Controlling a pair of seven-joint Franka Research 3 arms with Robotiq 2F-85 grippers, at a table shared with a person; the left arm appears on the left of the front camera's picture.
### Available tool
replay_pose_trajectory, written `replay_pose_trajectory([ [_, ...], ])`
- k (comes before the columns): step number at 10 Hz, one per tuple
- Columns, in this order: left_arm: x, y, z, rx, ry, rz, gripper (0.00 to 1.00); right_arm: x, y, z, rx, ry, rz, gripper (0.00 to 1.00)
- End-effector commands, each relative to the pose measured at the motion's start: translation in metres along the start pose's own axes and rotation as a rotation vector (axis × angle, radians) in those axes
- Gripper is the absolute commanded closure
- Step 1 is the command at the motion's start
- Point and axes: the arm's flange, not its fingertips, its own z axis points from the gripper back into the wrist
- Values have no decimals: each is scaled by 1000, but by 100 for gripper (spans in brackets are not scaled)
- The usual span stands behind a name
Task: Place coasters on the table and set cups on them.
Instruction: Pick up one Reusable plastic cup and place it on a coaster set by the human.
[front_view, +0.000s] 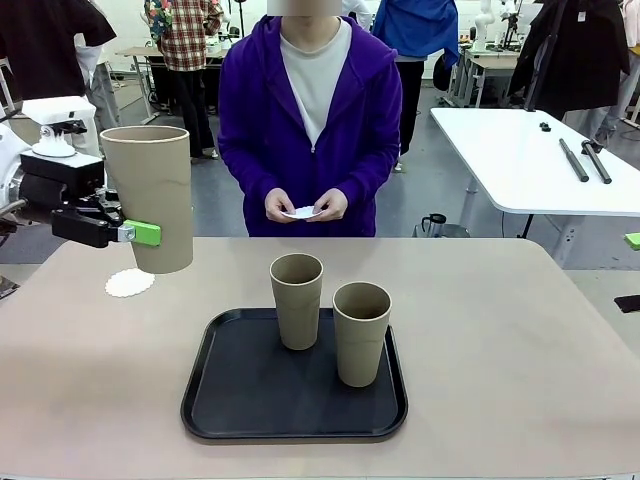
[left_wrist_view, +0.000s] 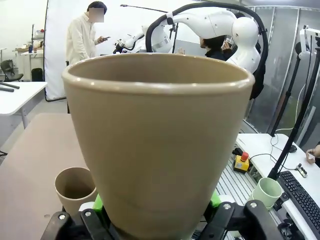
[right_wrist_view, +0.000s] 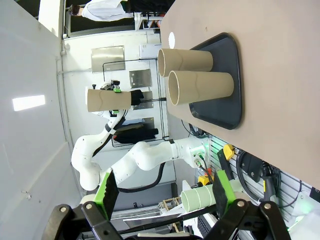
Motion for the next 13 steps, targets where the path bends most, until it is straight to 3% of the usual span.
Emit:
replay_pose_trajectory([
  [1, 0, 0, 0, 0, 0, 0, 18, 0, 1, 0, 6, -2, -1, 0],
  [5, -21, 80, 137, 301, -124, -52, 18, 0, 1, 0, 6, -2, -1, 0],
  [7, -25, 92, 190, 441, -135, -49, 18, 0, 1, 0, 6, -2, -1, 0],
  [10, -33, 106, 229, 544, -124, -48, 18, 0, 1, 0, 6, -2, -1, 0],
  [13, -38, 115, 229, 563, -88, -17, 18, 0, 1, 0, 6, -2, -1, 0],
])
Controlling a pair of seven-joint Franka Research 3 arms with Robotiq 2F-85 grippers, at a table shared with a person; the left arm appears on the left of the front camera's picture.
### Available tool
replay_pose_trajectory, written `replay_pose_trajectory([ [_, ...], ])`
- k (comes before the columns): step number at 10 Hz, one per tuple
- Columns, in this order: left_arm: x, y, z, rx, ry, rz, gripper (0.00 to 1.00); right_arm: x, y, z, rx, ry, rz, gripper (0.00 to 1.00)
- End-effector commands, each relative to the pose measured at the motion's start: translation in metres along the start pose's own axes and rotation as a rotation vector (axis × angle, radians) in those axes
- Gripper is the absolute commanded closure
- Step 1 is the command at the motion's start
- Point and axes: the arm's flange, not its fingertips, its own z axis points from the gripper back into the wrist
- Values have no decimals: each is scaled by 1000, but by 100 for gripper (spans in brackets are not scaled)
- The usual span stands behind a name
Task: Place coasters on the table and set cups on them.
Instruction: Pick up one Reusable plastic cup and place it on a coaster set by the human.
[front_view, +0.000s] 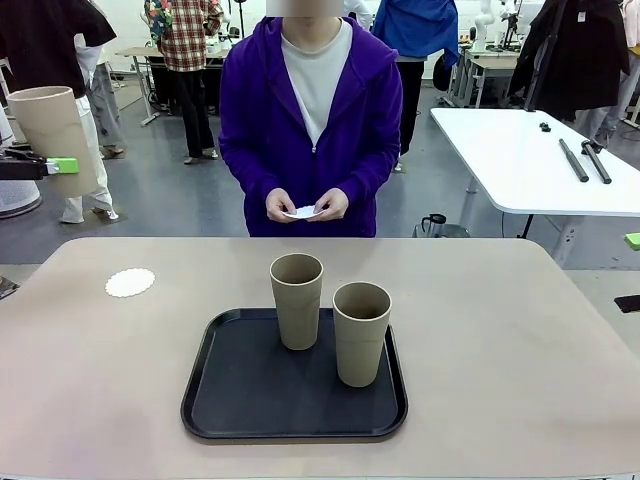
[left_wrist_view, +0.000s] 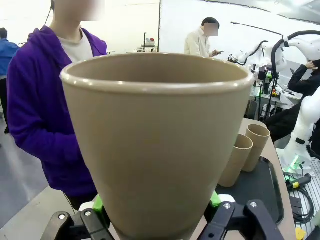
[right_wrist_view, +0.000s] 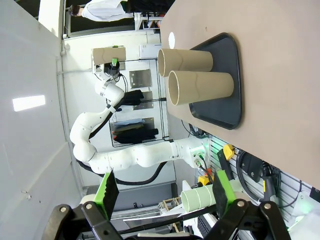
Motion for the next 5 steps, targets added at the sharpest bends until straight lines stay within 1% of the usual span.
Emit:
replay_pose_trajectory([
  [1, 3, -2, 3, -4, -8, -5, 18, 0, 1, 0, 6, -2, -1, 0],
  [5, 3, -2, 3, -4, -8, -5, 18, 0, 1, 0, 6, -2, -1, 0],
])
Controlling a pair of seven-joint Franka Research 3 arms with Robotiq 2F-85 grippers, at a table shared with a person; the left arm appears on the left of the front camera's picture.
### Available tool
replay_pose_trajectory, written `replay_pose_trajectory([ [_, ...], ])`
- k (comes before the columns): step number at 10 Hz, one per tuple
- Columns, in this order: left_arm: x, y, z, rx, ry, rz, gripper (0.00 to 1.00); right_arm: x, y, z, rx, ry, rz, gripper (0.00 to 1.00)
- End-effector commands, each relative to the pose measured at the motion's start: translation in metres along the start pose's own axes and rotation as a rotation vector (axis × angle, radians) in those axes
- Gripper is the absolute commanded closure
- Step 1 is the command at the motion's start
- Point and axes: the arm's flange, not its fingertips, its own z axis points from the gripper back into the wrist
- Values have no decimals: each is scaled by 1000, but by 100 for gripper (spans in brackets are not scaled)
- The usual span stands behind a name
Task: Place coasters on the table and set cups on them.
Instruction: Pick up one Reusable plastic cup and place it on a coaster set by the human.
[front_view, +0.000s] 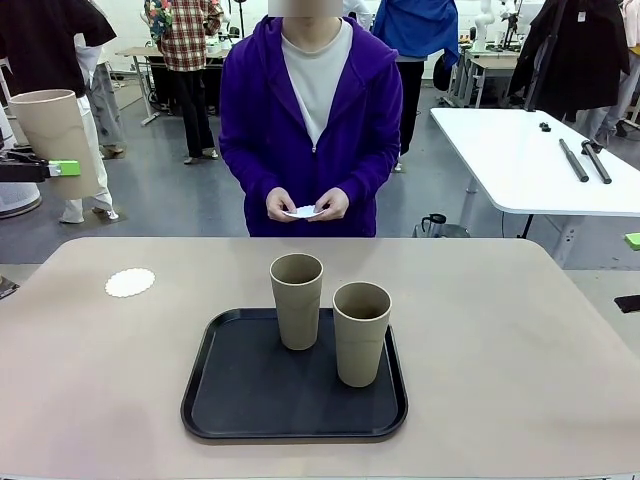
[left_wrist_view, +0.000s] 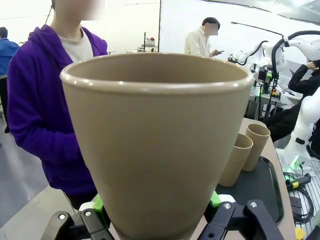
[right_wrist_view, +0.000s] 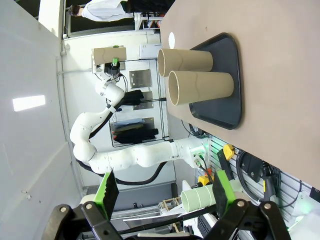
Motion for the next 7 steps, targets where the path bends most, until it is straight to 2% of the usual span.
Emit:
replay_pose_trajectory([
  [1, 4, -2, 2, -4, -8, -6, 18, 0, 1, 0, 6, -2, -1, 0],
  [2, 0, 0, 0, 0, 0, 0, 18, 0, 1, 0, 6, -2, -1, 0],
  [4, -37, 23, -15, -92, 7, -81, 18, 0, 1, 0, 6, -2, -1, 0],
  [7, -87, 37, -31, -134, 4, -66, 18, 0, 1, 0, 6, -2, -1, 0],
])
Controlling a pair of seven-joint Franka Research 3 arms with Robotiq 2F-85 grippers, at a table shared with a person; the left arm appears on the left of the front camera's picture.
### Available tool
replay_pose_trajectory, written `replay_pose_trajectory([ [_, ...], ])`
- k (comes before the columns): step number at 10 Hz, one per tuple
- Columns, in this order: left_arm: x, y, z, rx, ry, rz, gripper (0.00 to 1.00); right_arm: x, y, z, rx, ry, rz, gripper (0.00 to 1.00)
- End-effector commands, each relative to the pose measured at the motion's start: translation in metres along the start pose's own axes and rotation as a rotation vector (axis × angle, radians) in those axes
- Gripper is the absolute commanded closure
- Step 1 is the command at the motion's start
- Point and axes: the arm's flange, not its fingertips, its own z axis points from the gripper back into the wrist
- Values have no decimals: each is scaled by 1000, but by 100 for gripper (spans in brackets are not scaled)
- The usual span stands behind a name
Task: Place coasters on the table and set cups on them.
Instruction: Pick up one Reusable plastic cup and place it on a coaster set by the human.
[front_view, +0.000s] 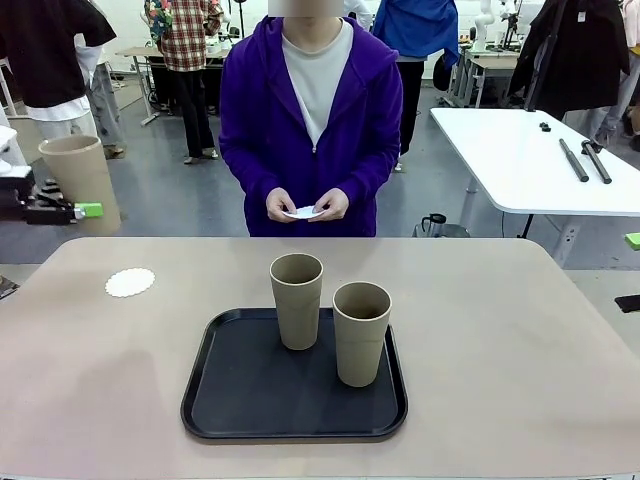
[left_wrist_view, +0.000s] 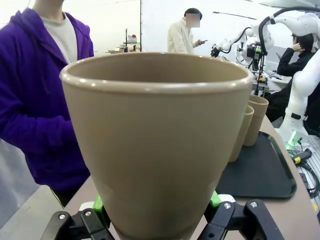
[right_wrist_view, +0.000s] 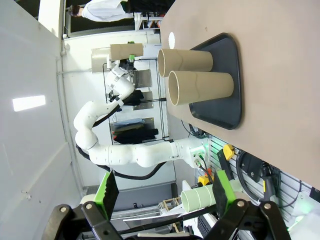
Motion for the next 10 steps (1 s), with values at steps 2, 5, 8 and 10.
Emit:
replay_pose_trajectory([
  [2, -24, 19, -5, -18, 1, -2, 18, 0, 1, 0, 6, -1, -1, 0],
  [5, -58, 25, -17, 2, 14, 14, 18, 0, 1, 0, 6, -1, -1, 0],
  [8, -85, 27, -28, 47, 13, -32, 18, 0, 1, 0, 6, -1, -1, 0],
  [10, -91, 33, -30, 79, 27, -48, 18, 0, 1, 0, 6, -1, -1, 0],
])
